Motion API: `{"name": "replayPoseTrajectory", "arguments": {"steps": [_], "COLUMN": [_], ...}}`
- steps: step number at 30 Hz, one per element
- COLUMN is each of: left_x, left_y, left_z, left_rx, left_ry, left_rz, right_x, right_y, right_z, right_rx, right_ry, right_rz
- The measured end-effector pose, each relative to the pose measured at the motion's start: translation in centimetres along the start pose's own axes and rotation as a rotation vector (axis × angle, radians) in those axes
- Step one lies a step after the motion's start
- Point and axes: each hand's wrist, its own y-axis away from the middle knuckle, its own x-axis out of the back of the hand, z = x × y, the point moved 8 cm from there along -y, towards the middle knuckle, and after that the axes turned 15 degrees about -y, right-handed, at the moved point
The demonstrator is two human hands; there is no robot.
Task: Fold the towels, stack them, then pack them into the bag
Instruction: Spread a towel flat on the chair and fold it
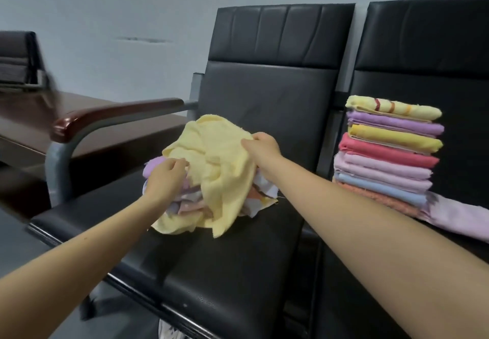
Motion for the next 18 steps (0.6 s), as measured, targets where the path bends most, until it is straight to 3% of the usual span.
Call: {"name": "replayPoseTrajectory", "arguments": {"steps": [4, 6, 8, 12, 16, 18], "left_x": [2.1, 0.6, -2.4, -8.4, -12.7, -14.1], "left_y": [2.9, 3.9, 5.9, 11.2, 14.7, 16.7], "left_z": [5.0, 7.0, 9.3, 16.1, 24.5, 28.5], "left_rx": [-0.113, -0.015, 0.166, 0.323, 0.305, 0.222], "left_ry": [0.130, 0.295, 0.492, 0.792, 1.078, 1.082], "left_rz": [0.143, -0.002, -0.281, -0.766, -0.848, -0.846], "right_x": [4.3, 6.8, 10.1, 17.1, 24.4, 28.6], "right_y": [2.0, 3.5, 5.0, 8.3, 12.1, 13.9], "right_z": [-4.5, -6.7, -8.5, -12.4, -15.0, -15.7], "right_rx": [0.069, 0.081, 0.081, 0.151, 0.218, 0.260], "right_ry": [-0.383, -0.613, -0.756, -0.804, -0.715, -0.645], "right_rz": [0.012, -0.006, 0.024, 0.043, 0.060, 0.128]}}
